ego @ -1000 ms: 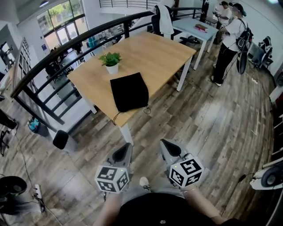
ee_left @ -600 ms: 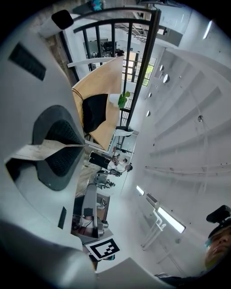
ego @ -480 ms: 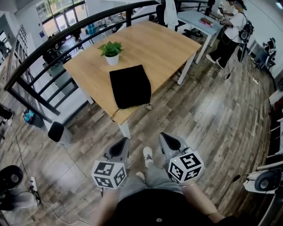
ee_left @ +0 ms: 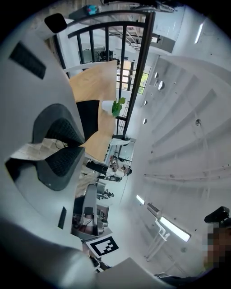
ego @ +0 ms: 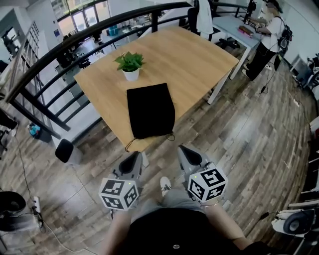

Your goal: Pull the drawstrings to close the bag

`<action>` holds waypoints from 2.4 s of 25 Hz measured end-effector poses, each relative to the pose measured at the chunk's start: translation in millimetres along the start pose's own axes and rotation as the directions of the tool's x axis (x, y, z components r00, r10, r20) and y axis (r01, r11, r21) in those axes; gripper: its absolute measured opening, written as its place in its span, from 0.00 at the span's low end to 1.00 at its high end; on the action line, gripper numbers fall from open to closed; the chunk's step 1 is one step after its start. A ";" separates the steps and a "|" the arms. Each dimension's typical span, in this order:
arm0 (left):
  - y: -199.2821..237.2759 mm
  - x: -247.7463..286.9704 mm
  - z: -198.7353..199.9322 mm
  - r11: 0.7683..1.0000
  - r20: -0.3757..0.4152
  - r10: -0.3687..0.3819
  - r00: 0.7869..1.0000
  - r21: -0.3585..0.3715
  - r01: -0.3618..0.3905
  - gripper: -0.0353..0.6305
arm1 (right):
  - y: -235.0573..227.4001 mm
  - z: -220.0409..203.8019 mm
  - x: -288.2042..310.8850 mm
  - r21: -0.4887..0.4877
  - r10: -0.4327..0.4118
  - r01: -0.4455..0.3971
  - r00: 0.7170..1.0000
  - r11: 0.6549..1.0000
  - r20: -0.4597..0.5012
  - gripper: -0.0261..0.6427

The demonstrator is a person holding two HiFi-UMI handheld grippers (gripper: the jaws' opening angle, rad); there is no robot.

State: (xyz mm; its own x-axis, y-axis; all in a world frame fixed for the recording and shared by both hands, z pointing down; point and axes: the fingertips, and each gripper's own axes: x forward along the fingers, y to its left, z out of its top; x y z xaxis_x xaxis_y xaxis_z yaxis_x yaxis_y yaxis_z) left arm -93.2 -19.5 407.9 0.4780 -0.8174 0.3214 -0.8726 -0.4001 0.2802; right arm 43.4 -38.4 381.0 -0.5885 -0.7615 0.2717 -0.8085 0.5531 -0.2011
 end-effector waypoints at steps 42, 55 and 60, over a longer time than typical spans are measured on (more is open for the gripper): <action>62.0 85.2 -17.1 0.995 -0.156 0.061 0.986 -0.062 -0.072 0.11 | -72.6 -36.2 95.7 0.028 0.046 -0.042 0.981 0.999 -0.189 0.18; 97.6 102.3 -60.9 0.994 -0.303 0.100 0.948 0.075 -0.081 0.27 | -90.2 -77.3 116.8 -0.081 0.026 -0.051 0.959 0.995 -0.281 0.21; 111.2 114.4 -80.9 0.990 -0.362 0.109 0.926 0.125 -0.068 0.28 | -99.4 -100.3 127.6 -0.144 0.022 -0.074 0.943 0.987 -0.331 0.22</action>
State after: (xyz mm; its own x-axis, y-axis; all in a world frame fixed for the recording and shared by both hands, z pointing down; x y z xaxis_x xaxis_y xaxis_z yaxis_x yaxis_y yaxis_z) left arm -127.4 -124.0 548.9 0.3836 -0.6508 0.6552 -0.9087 -0.3925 0.1421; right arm 48.3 -156.6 530.1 -0.5741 -0.5943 0.5632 -0.7548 0.6507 -0.0827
